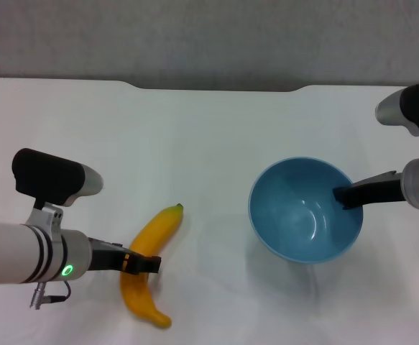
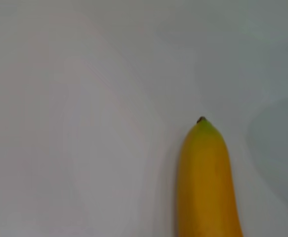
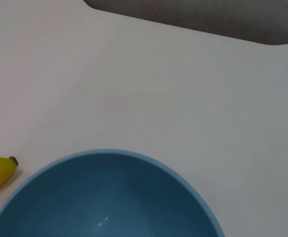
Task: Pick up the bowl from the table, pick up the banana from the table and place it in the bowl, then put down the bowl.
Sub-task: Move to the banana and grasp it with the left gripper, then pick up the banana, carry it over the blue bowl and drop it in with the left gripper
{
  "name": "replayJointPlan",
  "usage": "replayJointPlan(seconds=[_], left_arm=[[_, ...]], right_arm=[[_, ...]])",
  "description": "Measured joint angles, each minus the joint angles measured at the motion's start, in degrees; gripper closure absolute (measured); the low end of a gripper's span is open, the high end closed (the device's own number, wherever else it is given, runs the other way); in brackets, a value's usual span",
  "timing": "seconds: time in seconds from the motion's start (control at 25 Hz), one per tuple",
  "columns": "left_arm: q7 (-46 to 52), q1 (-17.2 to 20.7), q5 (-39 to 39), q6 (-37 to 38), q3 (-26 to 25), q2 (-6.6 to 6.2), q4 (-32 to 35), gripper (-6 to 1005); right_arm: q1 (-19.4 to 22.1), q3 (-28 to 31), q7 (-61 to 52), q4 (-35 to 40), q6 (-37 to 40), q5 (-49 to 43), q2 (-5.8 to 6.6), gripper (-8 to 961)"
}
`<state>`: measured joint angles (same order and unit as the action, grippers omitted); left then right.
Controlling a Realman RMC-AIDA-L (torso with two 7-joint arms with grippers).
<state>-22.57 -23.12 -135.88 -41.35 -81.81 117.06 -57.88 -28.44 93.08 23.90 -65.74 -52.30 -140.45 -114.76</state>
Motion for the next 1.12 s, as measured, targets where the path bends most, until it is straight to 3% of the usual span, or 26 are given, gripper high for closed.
replayJointPlan(seconds=[0.96,1.12], left_arm=[[-0.5,-0.4,-0.2,5.0,0.0,-0.08,3.1,133],[-0.4,-0.4,-0.2,4.8,-0.4,-0.11,3.1,339]], right_arm=[[1.8,0.1,0.3,-3.1,0.3,0.4,-0.02,920],[1.8,0.1,0.4,-3.1,0.3,0.4,-0.02,920]])
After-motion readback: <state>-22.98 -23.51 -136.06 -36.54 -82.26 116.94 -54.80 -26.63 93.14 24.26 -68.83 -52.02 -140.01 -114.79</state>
